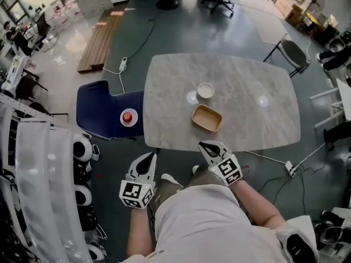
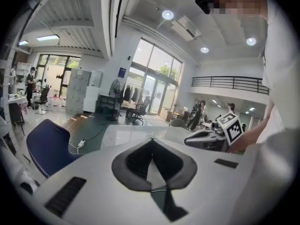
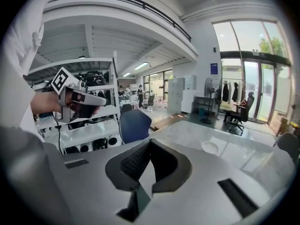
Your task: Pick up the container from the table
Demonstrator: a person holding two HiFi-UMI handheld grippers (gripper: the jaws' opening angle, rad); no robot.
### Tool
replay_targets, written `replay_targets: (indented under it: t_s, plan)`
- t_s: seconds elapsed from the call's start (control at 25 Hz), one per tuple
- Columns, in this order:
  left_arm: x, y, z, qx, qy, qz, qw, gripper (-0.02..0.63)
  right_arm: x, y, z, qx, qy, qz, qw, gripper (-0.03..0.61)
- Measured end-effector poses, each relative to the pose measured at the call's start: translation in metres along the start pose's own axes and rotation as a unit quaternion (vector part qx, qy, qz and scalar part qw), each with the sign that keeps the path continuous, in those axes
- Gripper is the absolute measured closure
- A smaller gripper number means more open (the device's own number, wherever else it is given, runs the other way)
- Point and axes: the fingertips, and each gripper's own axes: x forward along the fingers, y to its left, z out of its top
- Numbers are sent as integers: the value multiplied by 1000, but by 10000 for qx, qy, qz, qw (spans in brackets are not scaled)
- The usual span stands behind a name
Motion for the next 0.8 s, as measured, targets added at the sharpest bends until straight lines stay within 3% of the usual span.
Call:
replay_targets:
  t_s: [0.12, 0.44, 0.6, 0.8]
  plan:
    - [6, 2, -9, 74, 161, -398, 9990, 611, -6, -2, -21, 164, 201, -471, 9986, 566]
    - [21, 1, -26, 176, 541, -965, 9937, 611, -11, -24, -63, 335, 665, -1346, 9881, 558]
    - [27, -7, -35, 250, 766, -1090, 9908, 611, -8, -34, -88, 398, 883, -1487, 9841, 546]
    - [40, -16, -41, 218, 999, -903, 9907, 611, 2, -58, -124, 355, 1297, -1371, 9814, 514]
